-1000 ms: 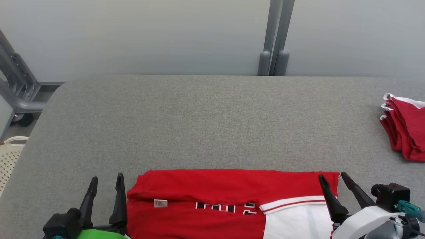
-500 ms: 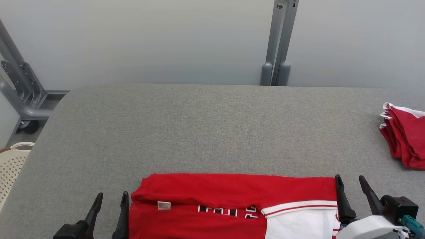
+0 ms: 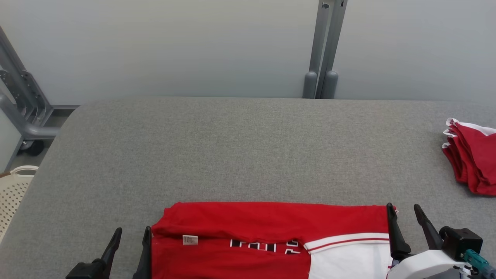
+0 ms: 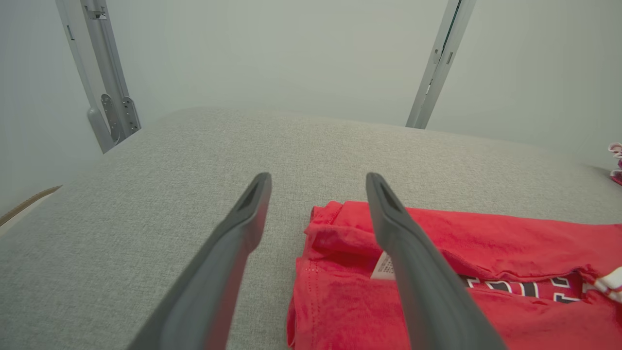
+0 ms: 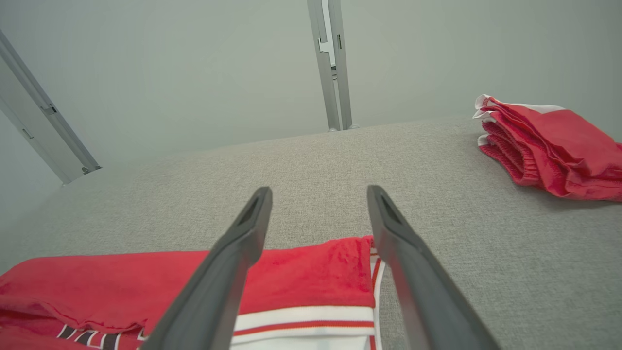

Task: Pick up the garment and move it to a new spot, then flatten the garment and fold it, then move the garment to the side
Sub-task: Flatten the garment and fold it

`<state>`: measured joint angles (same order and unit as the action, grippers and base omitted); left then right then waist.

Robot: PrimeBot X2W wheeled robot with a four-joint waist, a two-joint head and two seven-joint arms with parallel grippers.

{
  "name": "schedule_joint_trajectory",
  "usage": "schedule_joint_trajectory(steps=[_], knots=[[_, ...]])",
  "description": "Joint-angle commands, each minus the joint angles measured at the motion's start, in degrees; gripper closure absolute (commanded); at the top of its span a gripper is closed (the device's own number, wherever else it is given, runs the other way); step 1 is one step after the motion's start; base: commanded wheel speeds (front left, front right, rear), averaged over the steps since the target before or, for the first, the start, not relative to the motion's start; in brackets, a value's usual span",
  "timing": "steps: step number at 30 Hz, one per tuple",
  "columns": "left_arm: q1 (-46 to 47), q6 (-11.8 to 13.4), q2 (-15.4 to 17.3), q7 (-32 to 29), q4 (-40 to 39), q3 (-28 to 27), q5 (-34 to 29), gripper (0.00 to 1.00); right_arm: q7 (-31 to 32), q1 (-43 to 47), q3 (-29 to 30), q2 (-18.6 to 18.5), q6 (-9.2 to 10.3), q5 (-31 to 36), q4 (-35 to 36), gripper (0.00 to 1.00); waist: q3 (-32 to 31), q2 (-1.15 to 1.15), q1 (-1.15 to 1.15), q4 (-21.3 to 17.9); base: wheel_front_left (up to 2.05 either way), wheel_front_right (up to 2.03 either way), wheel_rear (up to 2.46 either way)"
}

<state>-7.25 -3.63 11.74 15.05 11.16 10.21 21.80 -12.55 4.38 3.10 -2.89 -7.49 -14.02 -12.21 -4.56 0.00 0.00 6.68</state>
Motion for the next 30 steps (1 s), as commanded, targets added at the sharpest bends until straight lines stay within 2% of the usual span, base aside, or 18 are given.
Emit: schedule_joint_trajectory(steps=[1, 4, 7, 11, 16, 20, 23, 30], knots=[[-0.11, -0.42, -0.10, 0.16, 0.08, -0.25, -0.28, 0.00, -0.43, -0.50, -0.05, -0.03, 0.01, -0.39, -0.15, 0.00, 0.15, 0.00, 0.00, -0.02, 0.00, 0.00, 0.00], [0.18, -0.63, -0.30, 0.16, 0.36, -0.36, -0.55, 0.00, 0.64, -0.57, 0.05, -0.03, 0.01, -0.73, 0.00, 0.00, 0.39, 0.00, 0.00, 0.00, 0.00, 0.00, 0.00], [0.28, -0.76, -0.46, 0.16, 0.62, -0.12, -1.02, 0.00, 4.48, -0.73, 0.86, -0.06, 0.01, 1.81, 0.45, 0.00, 0.71, 0.00, 0.00, 0.01, 0.00, 0.00, 0.00], [0.55, -0.96, -0.98, 0.16, 0.89, 0.29, -1.41, 0.00, 15.02, -0.47, 5.16, -0.12, 0.01, 3.44, 0.43, 0.00, 1.32, 0.00, 0.00, 0.21, 0.00, 0.00, 0.00], [1.28, -1.47, -1.23, 0.16, 1.66, 0.27, -1.35, 0.00, 30.12, 1.14, 6.54, -0.08, 0.01, 2.51, 3.58, 0.00, 2.23, 0.00, 0.00, 0.67, 0.00, 0.00, 0.00], [1.77, -2.00, -1.41, 0.16, 2.32, -0.09, -1.48, 0.00, 39.25, 2.75, 7.02, -0.08, 0.01, 1.96, 7.10, 0.00, 3.05, 0.00, 0.00, 1.07, 0.00, 0.00, 0.00], [2.35, -2.20, -1.73, 0.16, 2.25, -0.17, -1.85, 0.00, 42.69, 3.17, 7.92, -0.07, 0.01, 2.67, 9.18, 0.00, 4.11, 0.00, 0.00, 1.32, 0.00, 0.00, 0.00], [3.57, -2.53, -2.14, 0.16, 2.44, 0.11, -2.50, 0.00, 44.35, 1.47, 8.27, -0.05, 0.01, 1.75, 8.21, 0.00, 5.98, 0.00, 0.00, 1.93, 0.00, 0.00, 0.00]])
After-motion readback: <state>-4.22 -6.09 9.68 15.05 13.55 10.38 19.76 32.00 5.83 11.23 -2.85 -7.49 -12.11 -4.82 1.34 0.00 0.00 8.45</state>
